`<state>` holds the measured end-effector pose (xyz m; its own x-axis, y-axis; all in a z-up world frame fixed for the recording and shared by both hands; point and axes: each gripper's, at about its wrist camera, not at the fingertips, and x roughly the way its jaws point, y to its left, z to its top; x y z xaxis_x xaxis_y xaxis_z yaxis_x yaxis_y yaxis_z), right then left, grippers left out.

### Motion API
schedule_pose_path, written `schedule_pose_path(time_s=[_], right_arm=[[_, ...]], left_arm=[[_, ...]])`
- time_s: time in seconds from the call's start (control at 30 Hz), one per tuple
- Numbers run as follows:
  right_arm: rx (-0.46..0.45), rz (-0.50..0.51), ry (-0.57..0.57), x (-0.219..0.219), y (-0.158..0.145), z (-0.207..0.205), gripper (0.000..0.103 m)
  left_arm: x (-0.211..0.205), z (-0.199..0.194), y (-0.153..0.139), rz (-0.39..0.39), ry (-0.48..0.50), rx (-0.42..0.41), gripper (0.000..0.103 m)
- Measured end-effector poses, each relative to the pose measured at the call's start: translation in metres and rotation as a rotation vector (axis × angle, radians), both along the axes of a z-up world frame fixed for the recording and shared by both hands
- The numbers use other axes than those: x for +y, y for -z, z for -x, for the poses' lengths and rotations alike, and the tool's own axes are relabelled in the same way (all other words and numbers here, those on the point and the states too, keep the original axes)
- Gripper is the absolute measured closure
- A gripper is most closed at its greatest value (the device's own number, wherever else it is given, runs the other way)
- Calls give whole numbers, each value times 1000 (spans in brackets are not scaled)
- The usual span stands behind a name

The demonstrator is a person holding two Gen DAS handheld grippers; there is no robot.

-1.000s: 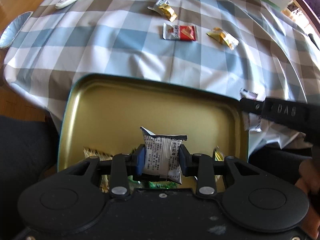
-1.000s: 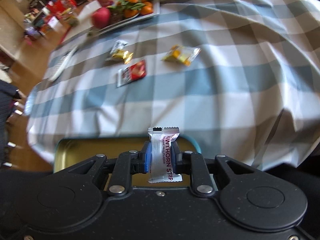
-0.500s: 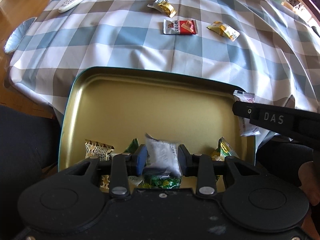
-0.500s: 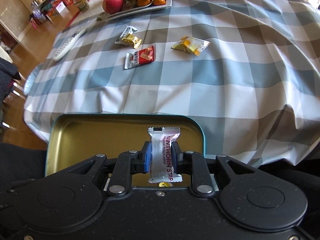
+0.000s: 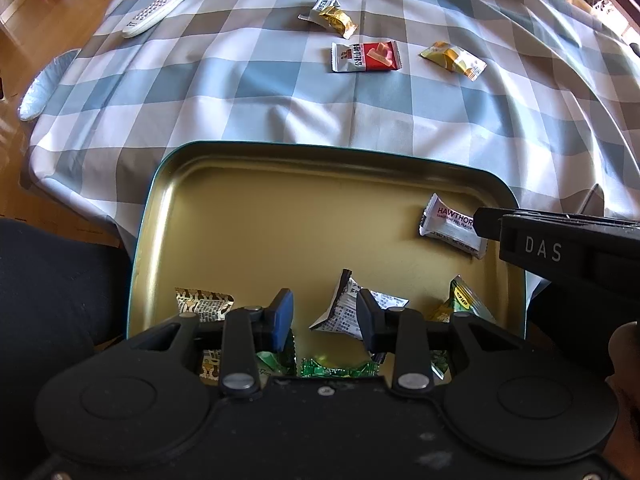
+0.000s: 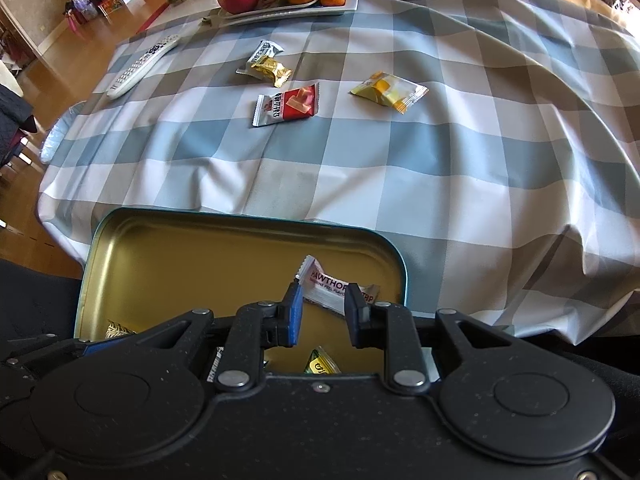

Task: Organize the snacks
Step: 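Open the right gripper to drop the HAWTHORN packet while the left gripper releases its packet, then move both open grippers from the tray back to the remaining snacks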

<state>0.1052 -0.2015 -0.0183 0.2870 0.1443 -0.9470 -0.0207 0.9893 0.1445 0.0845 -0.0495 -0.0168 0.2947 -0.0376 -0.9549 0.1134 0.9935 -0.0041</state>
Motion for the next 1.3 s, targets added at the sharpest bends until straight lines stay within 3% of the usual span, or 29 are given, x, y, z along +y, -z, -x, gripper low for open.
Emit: schedule_pose_path(time_s=[0.93, 1.13, 1.3], right_arm=[[50, 20, 28, 2, 11, -4, 69], [19, 35, 41, 1, 5, -3, 69], [51, 29, 72, -3, 8, -6, 69]], left_arm=[[5, -10, 6, -41, -7, -6, 68], [8, -18, 2, -55, -5, -26, 68], [9, -26, -3, -60, 1, -47, 68]])
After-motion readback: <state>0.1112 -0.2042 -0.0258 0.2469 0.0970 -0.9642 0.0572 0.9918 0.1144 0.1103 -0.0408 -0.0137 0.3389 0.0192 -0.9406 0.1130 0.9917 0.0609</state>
